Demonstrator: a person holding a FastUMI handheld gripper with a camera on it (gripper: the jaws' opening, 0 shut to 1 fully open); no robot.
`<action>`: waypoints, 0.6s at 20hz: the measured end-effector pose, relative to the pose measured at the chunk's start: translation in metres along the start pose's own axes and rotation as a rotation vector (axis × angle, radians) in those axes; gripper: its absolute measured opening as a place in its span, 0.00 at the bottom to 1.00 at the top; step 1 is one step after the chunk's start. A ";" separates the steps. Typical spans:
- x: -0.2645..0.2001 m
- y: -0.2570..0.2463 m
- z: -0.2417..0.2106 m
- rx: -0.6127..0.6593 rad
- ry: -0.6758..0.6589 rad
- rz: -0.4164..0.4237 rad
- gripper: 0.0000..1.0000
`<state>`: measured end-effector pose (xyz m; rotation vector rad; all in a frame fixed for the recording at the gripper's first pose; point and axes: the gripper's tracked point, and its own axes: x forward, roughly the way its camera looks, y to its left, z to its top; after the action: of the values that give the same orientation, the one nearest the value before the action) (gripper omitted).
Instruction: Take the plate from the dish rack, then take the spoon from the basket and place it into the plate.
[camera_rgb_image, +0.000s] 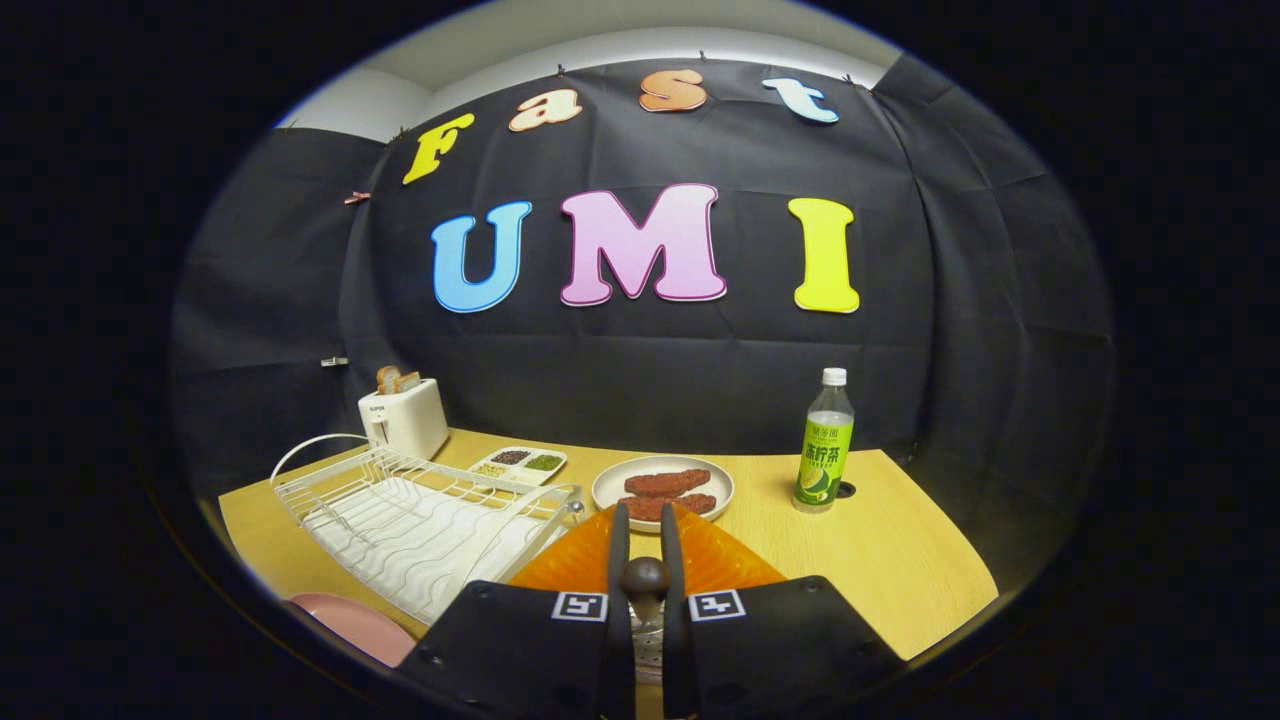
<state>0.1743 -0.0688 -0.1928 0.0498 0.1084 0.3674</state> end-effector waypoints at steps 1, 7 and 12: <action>0.000 0.001 0.007 -0.005 -0.002 0.002 0.15; -0.015 0.020 0.058 -0.021 -0.005 0.047 0.15; -0.052 0.056 0.091 -0.041 0.005 0.100 0.15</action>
<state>0.1165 -0.0381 -0.0933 0.0135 0.1039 0.4692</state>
